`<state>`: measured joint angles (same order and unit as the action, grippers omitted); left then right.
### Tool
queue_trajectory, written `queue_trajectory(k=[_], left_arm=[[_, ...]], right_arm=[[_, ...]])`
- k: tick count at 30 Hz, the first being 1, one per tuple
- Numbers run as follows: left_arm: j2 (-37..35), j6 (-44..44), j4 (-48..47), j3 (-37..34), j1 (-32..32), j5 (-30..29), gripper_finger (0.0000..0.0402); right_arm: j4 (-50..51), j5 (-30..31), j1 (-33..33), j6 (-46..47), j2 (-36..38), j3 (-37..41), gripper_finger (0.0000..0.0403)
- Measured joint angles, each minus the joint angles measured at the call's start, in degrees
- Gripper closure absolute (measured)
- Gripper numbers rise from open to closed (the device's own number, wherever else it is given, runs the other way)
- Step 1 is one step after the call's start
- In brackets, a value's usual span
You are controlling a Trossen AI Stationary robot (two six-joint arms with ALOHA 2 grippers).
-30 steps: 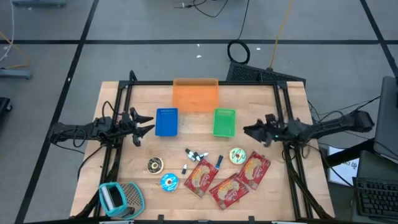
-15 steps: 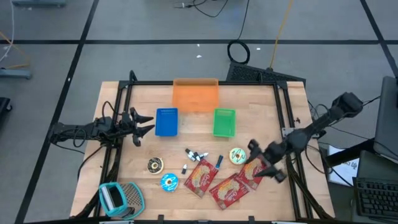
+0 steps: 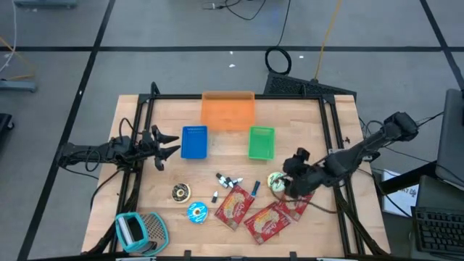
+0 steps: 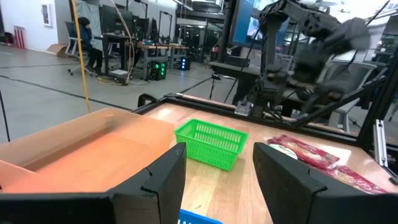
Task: Pick & Place Food Item
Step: Put the light blue doughnut into the green bin
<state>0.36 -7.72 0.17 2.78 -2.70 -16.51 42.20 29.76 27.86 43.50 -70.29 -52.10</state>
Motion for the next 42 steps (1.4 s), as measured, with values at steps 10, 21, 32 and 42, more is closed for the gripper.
queue_trajectory(k=[10,21,32,42], left_arm=[[0.0,0.02,0.0,0.01,-0.01,0.0,0.0215],[0.0,0.01,0.01,0.01,0.0,-0.01,0.0215],[0.0,-0.01,0.01,-0.01,0.0,0.0,0.0215],[0.0,0.02,0.01,0.0,-0.02,0.0,0.0215]], right_arm=[[-7.27,-6.78,-5.85,-0.87,-7.39,6.73,0.0142],[-19.38,-10.94,-7.59,-1.34,-9.03,13.15,0.0142],[-26.87,-13.27,-7.59,-3.62,-8.88,19.05,0.0151],[-28.07,-13.42,-7.57,-3.76,-8.88,20.03,0.0198]])
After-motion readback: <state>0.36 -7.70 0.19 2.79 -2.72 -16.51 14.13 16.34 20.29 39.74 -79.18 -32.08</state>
